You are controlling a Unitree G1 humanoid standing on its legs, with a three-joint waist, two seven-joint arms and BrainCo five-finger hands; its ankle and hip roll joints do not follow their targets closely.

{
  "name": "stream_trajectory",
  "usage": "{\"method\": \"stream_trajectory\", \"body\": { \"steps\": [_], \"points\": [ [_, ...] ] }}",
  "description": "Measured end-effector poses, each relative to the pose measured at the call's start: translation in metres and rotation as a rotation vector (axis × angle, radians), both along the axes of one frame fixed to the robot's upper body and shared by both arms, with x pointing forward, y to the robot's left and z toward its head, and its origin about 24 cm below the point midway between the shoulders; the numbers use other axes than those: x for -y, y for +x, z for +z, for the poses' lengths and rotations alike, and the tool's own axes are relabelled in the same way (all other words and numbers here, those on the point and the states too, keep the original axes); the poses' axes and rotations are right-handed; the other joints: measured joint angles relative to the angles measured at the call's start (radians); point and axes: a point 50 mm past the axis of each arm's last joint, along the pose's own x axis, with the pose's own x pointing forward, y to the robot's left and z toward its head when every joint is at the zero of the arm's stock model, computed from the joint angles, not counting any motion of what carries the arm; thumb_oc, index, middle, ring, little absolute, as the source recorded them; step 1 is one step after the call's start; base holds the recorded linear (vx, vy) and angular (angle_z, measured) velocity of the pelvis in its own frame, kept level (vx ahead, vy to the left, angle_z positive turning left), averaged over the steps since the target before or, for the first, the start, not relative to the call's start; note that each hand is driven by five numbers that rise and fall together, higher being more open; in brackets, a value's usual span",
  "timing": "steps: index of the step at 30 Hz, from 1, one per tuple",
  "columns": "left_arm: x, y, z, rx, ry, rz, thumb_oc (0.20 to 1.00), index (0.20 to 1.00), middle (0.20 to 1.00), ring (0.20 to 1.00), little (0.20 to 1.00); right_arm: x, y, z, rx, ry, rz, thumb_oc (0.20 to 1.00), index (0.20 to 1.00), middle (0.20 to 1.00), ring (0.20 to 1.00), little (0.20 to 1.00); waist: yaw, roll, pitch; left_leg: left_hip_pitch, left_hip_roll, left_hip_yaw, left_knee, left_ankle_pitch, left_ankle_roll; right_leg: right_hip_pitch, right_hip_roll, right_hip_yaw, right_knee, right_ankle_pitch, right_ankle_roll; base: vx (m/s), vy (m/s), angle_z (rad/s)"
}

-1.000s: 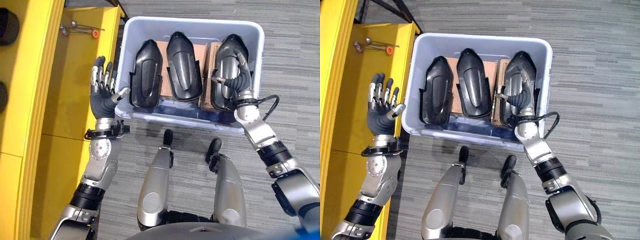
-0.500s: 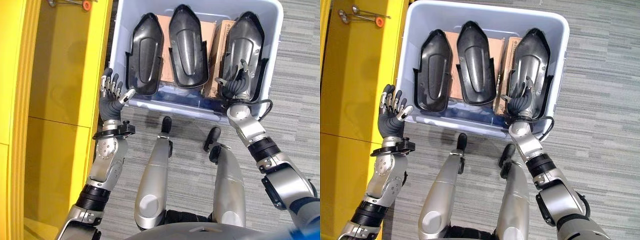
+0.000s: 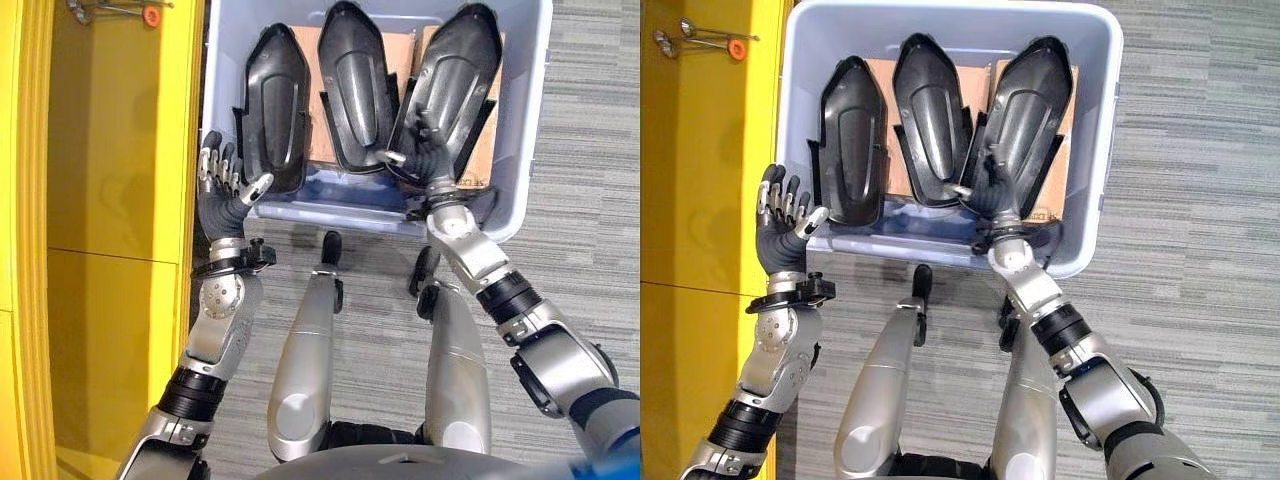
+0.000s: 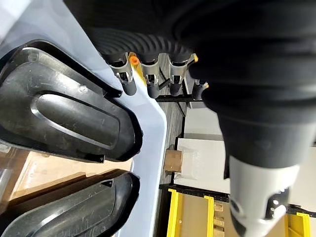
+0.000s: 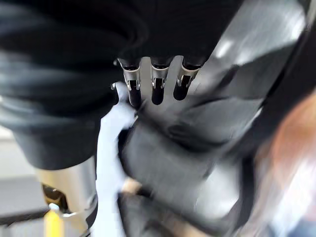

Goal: Move parts from the plastic box to the shelf.

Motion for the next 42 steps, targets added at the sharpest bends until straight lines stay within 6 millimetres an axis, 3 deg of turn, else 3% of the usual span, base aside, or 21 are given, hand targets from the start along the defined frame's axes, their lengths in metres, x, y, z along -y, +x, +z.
{"method": "stream_trajectory", "body": {
  "steps": [5,9,12,13,16,19,20,24,26,30,37,42],
  "points": [
    [0.001,-0.001,0.002,0.010,0.017,0.000,1.000,1.000,1.000,1.000,1.000,-0.003,-0.003,0.007,0.040,-0.008,0.009,1.000,1.000,1.000,1.000,1.000,0.023,0.002,0.000,0.002,0.000,-0.003,-0.002,0.004,-0.004,0.002,0.000,-0.005,0.000,0.001,-0.001,0.01,-0.008,0.03],
    [0.002,-0.002,0.000,0.004,0.031,-0.016,1.000,1.000,1.000,1.000,1.000,0.004,-0.005,0.017,0.131,-0.038,-0.109,1.000,1.000,1.000,1.000,1.000,0.025,0.003,0.000,0.011,-0.001,-0.001,-0.004,0.001,0.001,0.011,-0.002,-0.005,-0.003,0.000,0.000,-0.03,0.031,-0.01],
    [0.003,-0.002,0.000,0.006,0.028,-0.019,1.000,1.000,1.000,1.000,1.000,0.019,-0.005,0.025,0.237,-0.077,-0.286,1.000,1.000,1.000,1.000,1.000,0.016,0.003,0.000,0.011,-0.001,0.002,-0.009,0.004,0.004,0.011,-0.001,-0.001,-0.016,0.002,0.003,0.00,0.078,-0.04],
    [0.004,-0.002,0.000,0.013,0.021,-0.018,1.000,1.000,1.000,1.000,1.000,0.035,-0.007,0.031,0.320,-0.102,-0.423,1.000,1.000,1.000,1.000,1.000,0.010,0.004,0.000,0.011,-0.001,0.008,-0.018,0.008,0.008,0.011,0.000,0.003,-0.029,0.008,0.007,0.00,0.109,-0.06],
    [0.005,-0.003,-0.001,0.014,0.006,-0.009,1.000,1.000,1.000,1.000,1.000,0.049,-0.015,0.042,0.463,-0.149,-0.549,1.000,1.000,1.000,1.000,1.000,0.003,0.009,0.001,0.011,-0.001,0.021,-0.023,0.007,0.011,0.011,0.000,0.011,-0.044,0.018,0.009,0.01,0.091,-0.07],
    [0.006,-0.004,-0.002,0.017,-0.009,0.004,1.000,1.000,1.000,1.000,1.000,0.043,-0.033,0.062,0.658,-0.185,-0.559,1.000,1.000,1.000,1.000,1.000,-0.019,0.021,0.004,0.014,-0.005,0.033,-0.021,0.007,0.011,0.011,0.001,0.025,-0.053,0.034,0.016,0.01,0.087,-0.12],
    [0.008,-0.006,0.002,0.031,-0.024,0.007,1.000,1.000,1.000,1.000,1.000,0.033,-0.048,0.075,0.787,-0.194,-0.540,1.000,1.000,1.000,1.000,1.000,-0.032,0.028,0.003,0.019,-0.005,0.044,-0.024,0.006,0.013,0.011,0.000,0.034,-0.056,0.035,0.017,0.02,0.107,-0.14],
    [0.010,-0.010,0.003,0.041,-0.039,0.008,1.000,1.000,1.000,1.000,1.000,0.025,-0.061,0.082,0.900,-0.209,-0.527,1.000,1.000,1.000,1.000,1.000,-0.035,0.043,0.003,0.064,-0.008,0.064,-0.052,0.006,0.014,0.030,-0.001,0.055,-0.058,0.035,0.017,0.02,0.102,-0.10],
    [0.010,-0.011,0.001,0.036,-0.046,0.012,1.000,1.000,1.000,1.000,1.000,0.028,-0.062,0.077,0.873,-0.209,-0.545,1.000,1.000,1.000,1.000,1.000,-0.040,0.049,0.002,0.071,-0.007,0.071,-0.058,0.007,0.015,0.032,0.000,0.059,-0.069,0.035,0.017,0.01,0.082,-0.08],
    [0.010,-0.014,-0.001,0.048,-0.077,0.024,1.000,1.000,1.000,1.000,1.000,0.042,-0.056,0.037,0.655,-0.234,-0.570,1.000,1.000,1.000,1.000,1.000,-0.051,0.050,0.002,0.076,-0.005,0.081,-0.076,0.009,0.020,0.032,0.003,0.065,-0.083,0.038,0.015,0.00,0.029,-0.06],
    [0.011,-0.017,-0.002,0.060,-0.110,0.036,1.000,1.000,1.000,1.000,1.000,0.032,-0.048,-0.004,0.427,-0.245,-0.475,1.000,1.000,1.000,1.000,1.000,-0.068,0.050,0.002,0.067,0.000,0.080,-0.091,0.015,0.016,0.021,0.008,0.060,-0.090,0.041,0.018,0.00,0.001,0.01],
    [0.012,-0.018,-0.003,0.061,-0.115,0.032,1.000,1.000,1.000,1.000,1.000,0.036,-0.044,-0.018,0.322,-0.195,-0.476,1.000,1.000,1.000,1.000,1.000,-0.067,0.050,0.002,0.053,0.000,0.078,-0.090,0.017,0.013,0.013,0.008,0.057,-0.091,0.041,0.019,0.00,-0.001,0.01]
  ]
}}
